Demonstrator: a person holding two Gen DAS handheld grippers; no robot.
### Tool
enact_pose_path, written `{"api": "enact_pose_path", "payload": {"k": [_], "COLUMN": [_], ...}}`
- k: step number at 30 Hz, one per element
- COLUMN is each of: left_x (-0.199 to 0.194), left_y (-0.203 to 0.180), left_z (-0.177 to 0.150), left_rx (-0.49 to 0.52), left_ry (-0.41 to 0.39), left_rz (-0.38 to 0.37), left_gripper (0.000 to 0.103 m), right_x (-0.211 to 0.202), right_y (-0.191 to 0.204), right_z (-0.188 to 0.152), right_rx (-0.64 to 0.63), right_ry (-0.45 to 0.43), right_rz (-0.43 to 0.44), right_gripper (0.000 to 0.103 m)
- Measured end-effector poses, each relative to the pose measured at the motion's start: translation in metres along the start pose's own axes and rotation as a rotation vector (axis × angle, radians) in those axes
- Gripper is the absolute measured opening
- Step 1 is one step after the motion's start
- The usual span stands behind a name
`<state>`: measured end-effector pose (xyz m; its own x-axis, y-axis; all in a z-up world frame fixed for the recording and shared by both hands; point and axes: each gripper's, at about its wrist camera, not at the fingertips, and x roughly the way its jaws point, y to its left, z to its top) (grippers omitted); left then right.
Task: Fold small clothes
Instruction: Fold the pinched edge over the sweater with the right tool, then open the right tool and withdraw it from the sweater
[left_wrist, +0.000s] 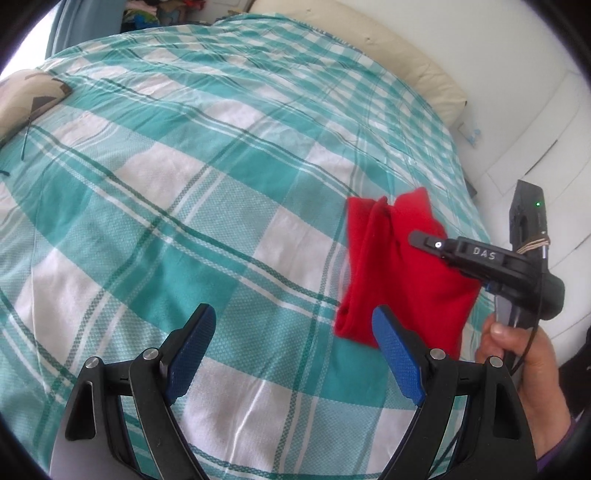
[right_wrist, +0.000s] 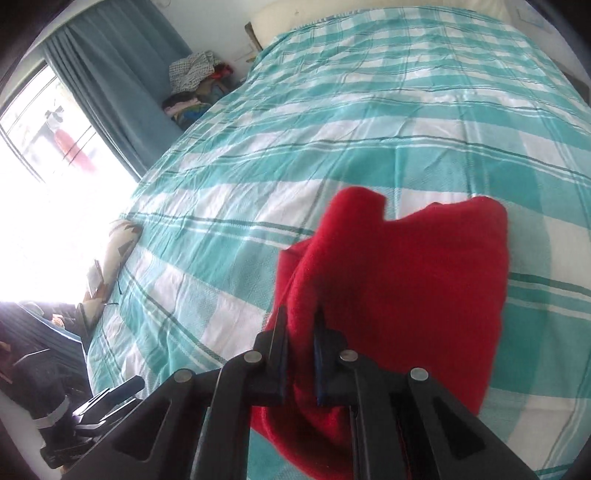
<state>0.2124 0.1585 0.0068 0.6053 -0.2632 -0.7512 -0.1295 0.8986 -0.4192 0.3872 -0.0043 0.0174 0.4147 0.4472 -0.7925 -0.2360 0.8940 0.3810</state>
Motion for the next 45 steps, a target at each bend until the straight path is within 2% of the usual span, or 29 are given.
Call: {"api": "enact_pose_path", "payload": {"k": [4,6,8,9,11,13,16,19,22,24,28,32,36,38,41,42,45], "left_x": [-0.004,-0.005,-0.006,-0.006,-0.007,-0.008,-0.008,-0.007,-0.005,-0.002,0.003,0.004,0.009,0.016,0.028,0.032,0.038], "left_y": [0.001,0.000,-0.001,-0.001,0.000,0.001,0.004,0.003,-0.004,-0.008,-0.010,-0.014,-0.027,-0.037,-0.047,-0.049,-0.054], "left_z": [0.004,0.006,0.007,0.007,0.007,0.007,0.007,0.006,0.003,0.000,-0.004,-0.004,-0.007,-0.012,-0.020,-0.023,-0.030], "left_rx": [0.006,0.007,0.009,0.009,0.007,0.004,-0.019,-0.033,-0.006,0.011,0.030,0.058,0.091,0.122,0.161,0.173,0.214], "left_ry": [-0.011,-0.015,-0.016,-0.015,-0.012,-0.010,-0.002,0.003,0.001,0.003,0.009,-0.004,0.004,0.019,0.047,0.054,0.054], "left_rz": [-0.007,-0.016,-0.023,-0.026,-0.035,-0.043,-0.069,-0.094,-0.092,-0.086,-0.070,-0.059,-0.068,-0.055,-0.027,-0.018,0.031], "left_gripper": [0.088,0.088,0.088,0.088,0.088,0.088,0.088,0.088,0.088,0.088,0.088,0.088,0.088,0.088,0.088,0.088,0.087], "right_x": [0.029,0.033,0.031,0.027,0.006,-0.020,-0.046,-0.042,-0.014,0.008,0.013,-0.033,-0.085,-0.085,-0.059,-0.053,-0.065], "right_y": [0.001,-0.002,-0.010,-0.012,-0.012,-0.008,0.003,0.007,0.019,0.029,0.057,0.045,0.005,-0.015,-0.040,-0.043,-0.041], "right_z": [-0.008,-0.009,-0.009,-0.009,-0.006,-0.004,-0.014,-0.043,-0.074,-0.091,-0.104,-0.104,-0.117,-0.124,-0.135,-0.139,-0.150], "right_rx": [0.041,0.077,0.163,0.192,0.182,0.101,-0.096,-0.193,-0.276,-0.330,-0.408,-0.354,-0.306,-0.301,-0.263,-0.265,-0.271], "right_ry": [0.028,0.046,0.075,0.071,0.030,-0.018,-0.028,0.025,0.058,0.067,-0.017,-0.097,-0.174,-0.140,-0.018,0.007,-0.015], "right_rz": [-0.005,0.111,0.249,0.291,0.341,0.289,0.095,0.004,-0.060,-0.074,-0.045,-0.016,-0.104,-0.131,-0.064,-0.083,-0.087], "right_gripper": [0.013,0.019,0.031,0.043,0.049,0.055,0.057,0.057,0.054,0.053,0.056,0.055,0.056,0.056,0.056,0.057,0.056]}}
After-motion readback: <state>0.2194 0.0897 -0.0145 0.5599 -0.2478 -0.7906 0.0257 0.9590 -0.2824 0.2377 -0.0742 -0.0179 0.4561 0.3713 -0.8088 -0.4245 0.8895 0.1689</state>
